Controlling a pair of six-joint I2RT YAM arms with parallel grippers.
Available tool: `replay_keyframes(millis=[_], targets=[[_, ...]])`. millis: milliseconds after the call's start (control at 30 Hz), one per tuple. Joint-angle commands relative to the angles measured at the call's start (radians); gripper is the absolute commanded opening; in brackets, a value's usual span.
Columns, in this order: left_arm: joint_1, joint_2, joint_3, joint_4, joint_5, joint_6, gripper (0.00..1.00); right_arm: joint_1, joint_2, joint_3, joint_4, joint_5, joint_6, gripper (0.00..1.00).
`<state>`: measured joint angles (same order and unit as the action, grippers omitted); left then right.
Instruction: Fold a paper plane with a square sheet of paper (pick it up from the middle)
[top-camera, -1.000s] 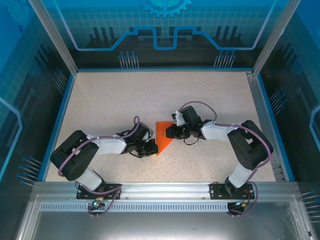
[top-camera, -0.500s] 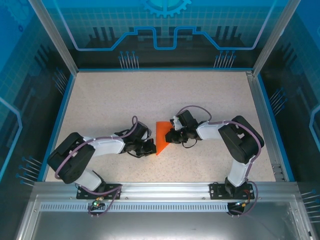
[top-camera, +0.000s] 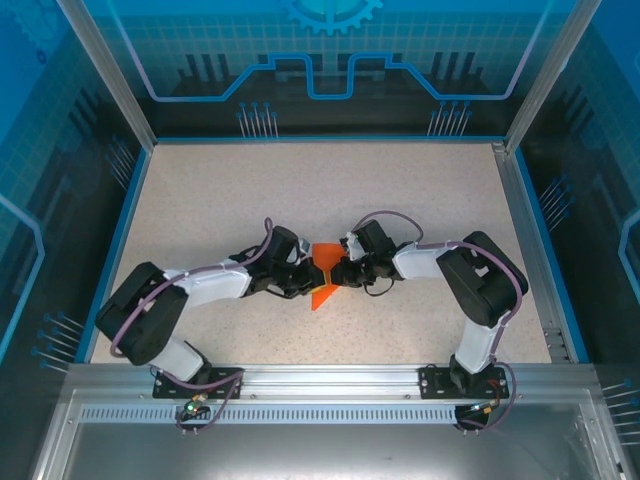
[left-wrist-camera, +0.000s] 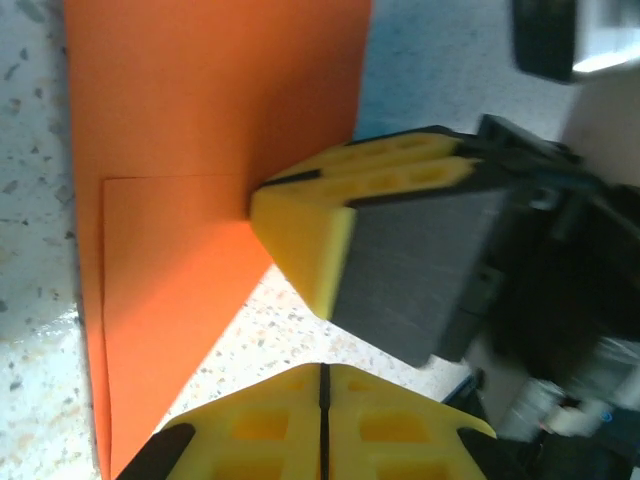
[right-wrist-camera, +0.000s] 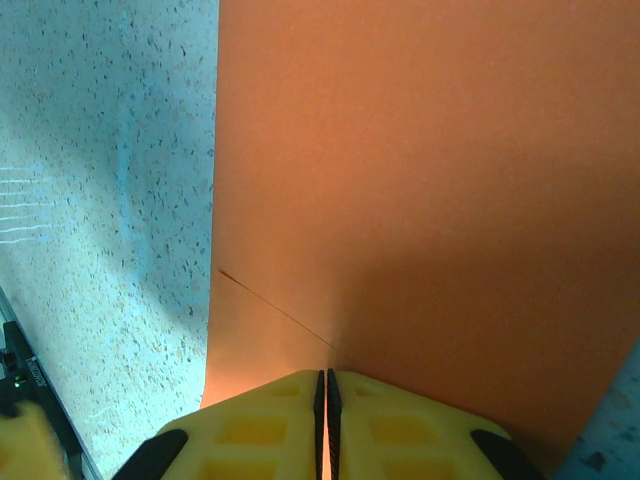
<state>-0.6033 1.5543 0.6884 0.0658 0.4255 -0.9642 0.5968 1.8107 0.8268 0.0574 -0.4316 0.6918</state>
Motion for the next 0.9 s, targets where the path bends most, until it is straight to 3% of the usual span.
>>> replay_keyframes(millis=[0,233,433,867], targets=[[-0.014,0.062,0.023,0.042,0.038,-0.042,0.08,0.014,0.072,-0.022,-0.028,0.048,0.0,0.13],[-0.046,0.138,0.069,0.029,0.033,-0.02,0.08,0.014,0.074,-0.026,-0.031,0.05,-0.002,0.13],[-0.064,0.175,0.1,-0.081,-0.013,0.034,0.08,0.014,0.079,-0.026,-0.041,0.055,-0.004,0.13],[-0.083,0.161,-0.036,-0.103,-0.098,0.03,0.05,0.012,0.078,-0.017,-0.07,0.077,-0.015,0.14]])
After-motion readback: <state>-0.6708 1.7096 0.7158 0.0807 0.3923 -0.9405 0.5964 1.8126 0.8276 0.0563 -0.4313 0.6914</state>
